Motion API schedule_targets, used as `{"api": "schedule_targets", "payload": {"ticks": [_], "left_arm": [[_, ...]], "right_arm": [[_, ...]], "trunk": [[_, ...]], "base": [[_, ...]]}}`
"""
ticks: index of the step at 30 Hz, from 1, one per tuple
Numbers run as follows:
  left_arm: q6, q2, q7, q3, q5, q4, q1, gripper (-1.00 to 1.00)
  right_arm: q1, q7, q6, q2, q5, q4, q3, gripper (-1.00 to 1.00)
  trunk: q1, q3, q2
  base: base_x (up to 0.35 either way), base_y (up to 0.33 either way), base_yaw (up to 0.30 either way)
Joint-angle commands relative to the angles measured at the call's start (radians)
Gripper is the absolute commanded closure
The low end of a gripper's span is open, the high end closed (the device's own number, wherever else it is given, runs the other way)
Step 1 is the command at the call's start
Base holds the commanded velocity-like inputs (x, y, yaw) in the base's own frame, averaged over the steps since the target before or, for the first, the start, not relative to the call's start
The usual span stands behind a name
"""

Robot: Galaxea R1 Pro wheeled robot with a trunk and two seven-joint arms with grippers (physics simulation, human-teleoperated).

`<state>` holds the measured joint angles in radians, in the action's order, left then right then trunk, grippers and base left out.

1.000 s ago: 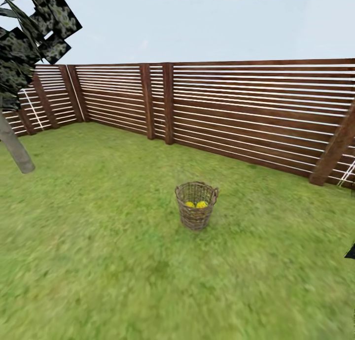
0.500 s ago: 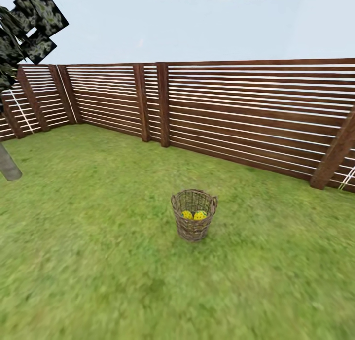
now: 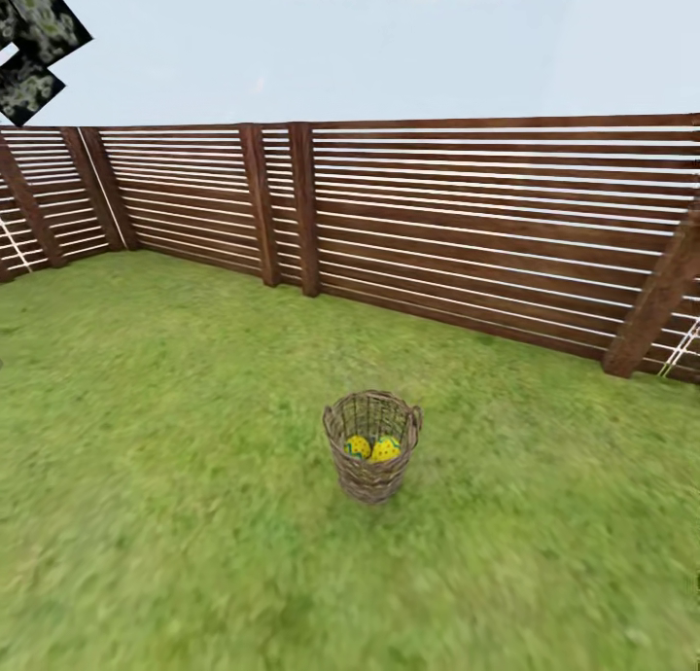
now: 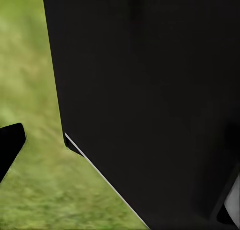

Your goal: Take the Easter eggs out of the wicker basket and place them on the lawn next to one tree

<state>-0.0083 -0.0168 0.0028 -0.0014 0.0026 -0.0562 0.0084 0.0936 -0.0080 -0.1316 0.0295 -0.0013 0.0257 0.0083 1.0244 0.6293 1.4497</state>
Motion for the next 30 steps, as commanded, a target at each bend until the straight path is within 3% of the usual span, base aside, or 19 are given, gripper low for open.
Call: {"api": "schedule_targets", "payload": {"ticks": [1,7,17,21,30], "left_arm": [[-0.001,0.000,0.000,0.000,0.000,-0.002,0.001,-1.00],[-0.001,0.000,0.000,0.000,0.000,-0.002,0.001,-1.00],[-0.001,0.000,0.000,0.000,0.000,-0.002,0.001,-1.00],[-0.024,-0.023,-0.018,0.003,0.014,-0.025,0.005,-1.00],[-0.055,-0.073,-0.016,0.019,0.059,-0.075,-0.040,-1.00]], "right_arm": [[0.001,-0.001,-0.003,0.000,0.000,-0.001,0.001,-1.00],[0.000,-0.001,-0.003,0.000,0.001,-0.001,0.001,-1.00],[0.000,-0.001,-0.003,0.001,0.003,-0.001,0.001,-1.00],[0.024,0.021,-0.026,-0.008,0.000,0.022,-0.021,-1.00],[0.075,0.022,-0.045,-0.006,-0.004,0.073,-0.018,-1.00]], "trunk": [[0.001,0.001,0.000],[0.001,0.001,0.000],[0.001,0.001,0.000],[0.001,0.001,0.000],[0.001,0.001,0.000]], "base": [[0.340,0.000,-0.254],[0.340,0.000,-0.203],[0.340,0.000,-0.016],[0.000,0.000,0.000],[0.000,0.000,0.000]]}}
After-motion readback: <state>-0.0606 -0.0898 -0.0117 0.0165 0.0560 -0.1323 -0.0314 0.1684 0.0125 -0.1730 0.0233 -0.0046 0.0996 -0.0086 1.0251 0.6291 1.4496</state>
